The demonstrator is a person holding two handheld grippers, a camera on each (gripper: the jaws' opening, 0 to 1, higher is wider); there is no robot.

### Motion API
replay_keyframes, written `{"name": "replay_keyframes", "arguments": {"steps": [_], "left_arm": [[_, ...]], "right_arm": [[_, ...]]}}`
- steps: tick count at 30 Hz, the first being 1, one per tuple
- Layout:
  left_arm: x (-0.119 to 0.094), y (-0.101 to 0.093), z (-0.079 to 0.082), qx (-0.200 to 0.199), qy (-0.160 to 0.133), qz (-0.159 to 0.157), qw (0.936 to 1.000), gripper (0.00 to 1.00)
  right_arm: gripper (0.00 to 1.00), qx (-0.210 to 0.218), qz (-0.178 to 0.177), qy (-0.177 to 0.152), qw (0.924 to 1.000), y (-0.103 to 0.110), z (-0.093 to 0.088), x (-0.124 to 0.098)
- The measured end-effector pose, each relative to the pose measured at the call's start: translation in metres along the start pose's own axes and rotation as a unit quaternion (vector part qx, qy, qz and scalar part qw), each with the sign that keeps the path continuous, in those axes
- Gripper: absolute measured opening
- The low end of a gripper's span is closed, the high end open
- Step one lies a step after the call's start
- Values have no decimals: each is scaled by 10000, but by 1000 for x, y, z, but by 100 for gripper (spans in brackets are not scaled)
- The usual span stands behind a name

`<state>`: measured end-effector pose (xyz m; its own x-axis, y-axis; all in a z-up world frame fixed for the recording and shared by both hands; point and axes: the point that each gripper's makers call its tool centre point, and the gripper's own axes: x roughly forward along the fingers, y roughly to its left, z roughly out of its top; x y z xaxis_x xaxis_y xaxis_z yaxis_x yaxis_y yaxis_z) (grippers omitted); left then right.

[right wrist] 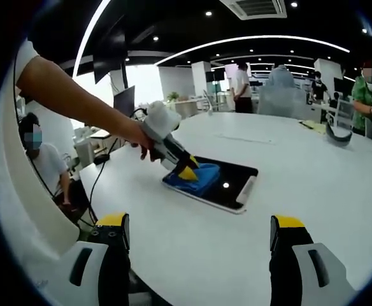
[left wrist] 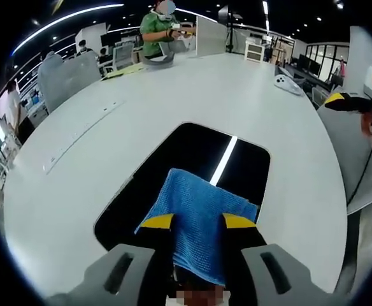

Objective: Wipe the mirror surface with the cleaning cloth until all visible marks leave the cleaned area.

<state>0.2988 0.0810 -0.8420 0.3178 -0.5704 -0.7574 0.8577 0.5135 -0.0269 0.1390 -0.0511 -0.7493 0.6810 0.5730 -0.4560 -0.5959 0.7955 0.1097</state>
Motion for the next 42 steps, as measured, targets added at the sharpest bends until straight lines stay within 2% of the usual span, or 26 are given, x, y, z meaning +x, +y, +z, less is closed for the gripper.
{"name": "replay_keyframes", "arguments": {"steps": [42], "left_arm": [[9, 38, 12, -90, -15, 16, 10000, 21]], "right_arm": [[91, 102, 63, 102, 9999, -18, 6, 26]]}}
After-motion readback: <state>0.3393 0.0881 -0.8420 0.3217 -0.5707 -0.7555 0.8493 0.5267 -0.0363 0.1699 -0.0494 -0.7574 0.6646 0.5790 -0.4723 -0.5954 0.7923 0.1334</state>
